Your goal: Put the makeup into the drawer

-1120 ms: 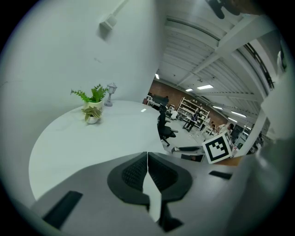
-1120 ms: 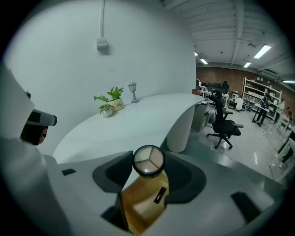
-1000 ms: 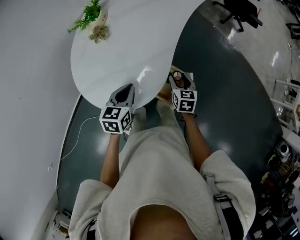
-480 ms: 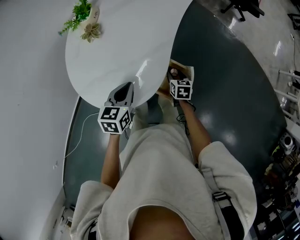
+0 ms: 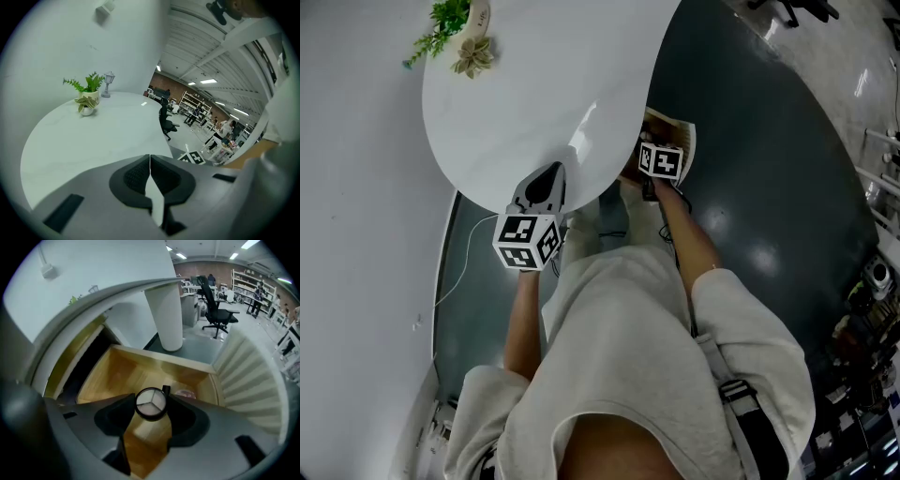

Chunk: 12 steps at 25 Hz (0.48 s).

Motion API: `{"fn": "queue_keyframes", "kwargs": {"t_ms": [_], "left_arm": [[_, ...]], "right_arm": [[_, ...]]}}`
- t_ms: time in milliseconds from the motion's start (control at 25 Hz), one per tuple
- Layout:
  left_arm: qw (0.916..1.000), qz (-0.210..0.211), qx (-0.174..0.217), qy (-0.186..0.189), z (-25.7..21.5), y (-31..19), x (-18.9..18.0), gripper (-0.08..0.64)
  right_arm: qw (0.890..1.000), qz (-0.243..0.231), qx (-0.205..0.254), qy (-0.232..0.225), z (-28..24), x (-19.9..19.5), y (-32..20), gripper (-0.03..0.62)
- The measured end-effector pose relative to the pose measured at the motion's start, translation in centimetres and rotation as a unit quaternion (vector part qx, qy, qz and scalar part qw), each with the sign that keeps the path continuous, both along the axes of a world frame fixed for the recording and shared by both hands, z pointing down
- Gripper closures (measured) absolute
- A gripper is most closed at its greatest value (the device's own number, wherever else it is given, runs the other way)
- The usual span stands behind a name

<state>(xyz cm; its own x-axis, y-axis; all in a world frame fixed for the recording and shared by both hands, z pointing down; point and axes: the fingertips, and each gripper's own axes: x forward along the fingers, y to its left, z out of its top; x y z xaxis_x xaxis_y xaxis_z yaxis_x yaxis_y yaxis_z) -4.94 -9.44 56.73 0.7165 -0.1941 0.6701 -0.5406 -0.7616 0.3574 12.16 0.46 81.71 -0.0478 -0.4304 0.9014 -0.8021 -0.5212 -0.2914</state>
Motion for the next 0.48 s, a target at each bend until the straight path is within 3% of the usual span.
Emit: {"fn": "queue_keyframes", "kwargs": {"t_ms": [280, 480], "left_arm": [[0.9998, -0.002, -0.008, -0.019, 1.3, 0.1, -1.2, 0.548], [0.9993, -0.008, -0.014, -0.032, 1.8, 0.1, -2.3, 0.549]], "right_arm": [[0.996, 0.076, -0.039, -0.036, 3.0, 0.0, 0.0, 0.375], [0.994, 0.092, -0.049, -0.040, 5.1, 0.5, 0.0, 0.374]]}}
